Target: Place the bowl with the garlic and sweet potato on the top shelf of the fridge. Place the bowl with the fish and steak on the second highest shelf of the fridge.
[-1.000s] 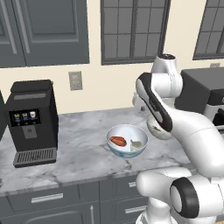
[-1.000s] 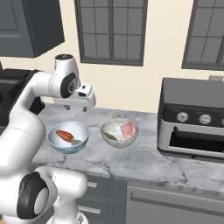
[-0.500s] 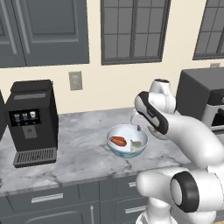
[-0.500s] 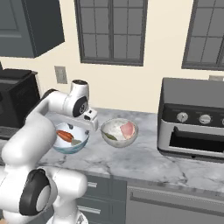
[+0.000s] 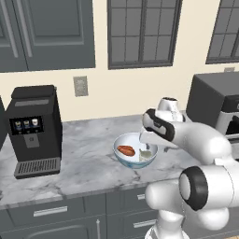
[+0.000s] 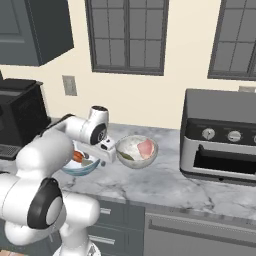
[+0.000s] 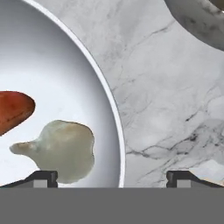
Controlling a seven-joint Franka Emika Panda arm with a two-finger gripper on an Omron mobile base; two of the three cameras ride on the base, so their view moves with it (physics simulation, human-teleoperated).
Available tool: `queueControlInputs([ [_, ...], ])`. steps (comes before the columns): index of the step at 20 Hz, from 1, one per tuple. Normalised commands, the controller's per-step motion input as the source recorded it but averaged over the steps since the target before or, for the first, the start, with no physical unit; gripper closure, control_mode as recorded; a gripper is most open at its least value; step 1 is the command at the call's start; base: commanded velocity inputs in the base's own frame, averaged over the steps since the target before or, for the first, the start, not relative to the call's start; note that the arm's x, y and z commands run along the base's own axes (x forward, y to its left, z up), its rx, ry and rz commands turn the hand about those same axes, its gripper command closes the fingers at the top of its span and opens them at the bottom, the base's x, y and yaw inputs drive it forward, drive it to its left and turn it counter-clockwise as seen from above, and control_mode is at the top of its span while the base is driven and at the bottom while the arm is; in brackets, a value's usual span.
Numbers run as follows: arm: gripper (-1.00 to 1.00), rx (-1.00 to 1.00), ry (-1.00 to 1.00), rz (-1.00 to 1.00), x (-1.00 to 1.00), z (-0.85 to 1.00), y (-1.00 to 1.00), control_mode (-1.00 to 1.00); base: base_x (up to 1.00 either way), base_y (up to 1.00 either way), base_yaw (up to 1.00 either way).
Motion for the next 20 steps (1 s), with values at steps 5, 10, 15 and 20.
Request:
queueControlInputs([
  [5, -1.00, 0.00, 0.00, -0.09, 0.32, -0.31, 0.00, -1.00, 0.00, 0.00, 0.00],
  [10, 1.00, -0.01, 0.00, -0.04, 0.16, -0.24, 0.00, -1.00, 0.00, 0.00, 0.00],
  [15, 1.00, 0.00, -0.01, 0.00, 0.00, 0.00, 0.00, -1.00, 0.00, 0.00, 0.00],
  [20, 1.00, 0.00, -0.15, -0.02, -0.29, 0.17, 0.00, -1.00, 0.00, 0.00, 0.00],
])
